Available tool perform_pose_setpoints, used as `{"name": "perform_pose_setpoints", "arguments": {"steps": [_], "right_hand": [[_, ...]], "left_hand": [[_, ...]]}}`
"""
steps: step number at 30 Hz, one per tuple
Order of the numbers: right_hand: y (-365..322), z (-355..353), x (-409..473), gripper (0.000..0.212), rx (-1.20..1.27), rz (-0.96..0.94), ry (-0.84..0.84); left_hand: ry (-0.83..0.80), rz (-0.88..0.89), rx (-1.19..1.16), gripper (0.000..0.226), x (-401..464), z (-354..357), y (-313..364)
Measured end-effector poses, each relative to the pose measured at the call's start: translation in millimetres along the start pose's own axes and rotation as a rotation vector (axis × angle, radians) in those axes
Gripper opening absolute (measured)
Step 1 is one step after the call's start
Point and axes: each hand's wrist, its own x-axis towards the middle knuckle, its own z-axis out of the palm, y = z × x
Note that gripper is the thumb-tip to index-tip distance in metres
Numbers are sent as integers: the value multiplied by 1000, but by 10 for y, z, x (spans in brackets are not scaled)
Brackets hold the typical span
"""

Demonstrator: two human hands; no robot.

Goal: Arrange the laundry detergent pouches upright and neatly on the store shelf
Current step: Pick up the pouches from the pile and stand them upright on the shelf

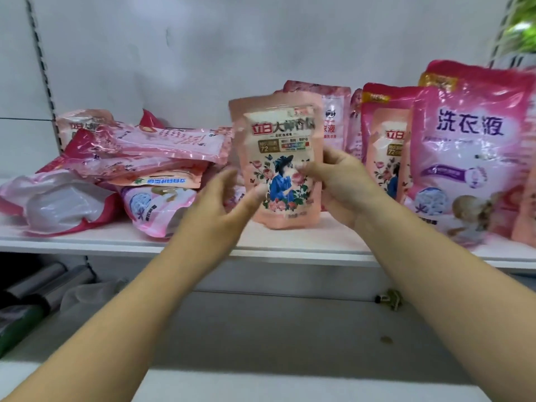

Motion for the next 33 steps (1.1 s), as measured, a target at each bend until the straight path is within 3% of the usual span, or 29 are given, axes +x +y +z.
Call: {"name": "perform_pose_setpoints", "arguments": {"steps": [3,8,12,14,19,22,25,27,30,33], "right_hand": [[84,-107,-84,16,38,88,-3],[-14,-289,73,14,37,4,202],[-27,-459,221,10,84,50,307],[7,-475,270,6,-10,86,347],[-54,-424,467,49,-152,107,334],[-18,-409,591,75,-237,163,370],[49,-348,669,85,-284,204,384],[92,-350,735,76,-279,202,371],[161,-375,814,43,-220,137,420],[252,-355,870,35,-172,66,436]], "left_hand": [[-106,-173,-133,114,275,60,97],[-168,-212,-170,57,581,228,281],[-226,-219,-158,63,831,457,452],[-218,-201,-97,46,937,541,456],[-88,-174,-58,14,1152,568,392],[-99,-220,-192,13,1199,608,312],[-126,-303,-406,7,1214,668,232],[-152,-352,-499,11,1218,708,215],[-102,-351,-620,24,1266,837,189],[2,-324,-658,31,1320,908,166]]}}
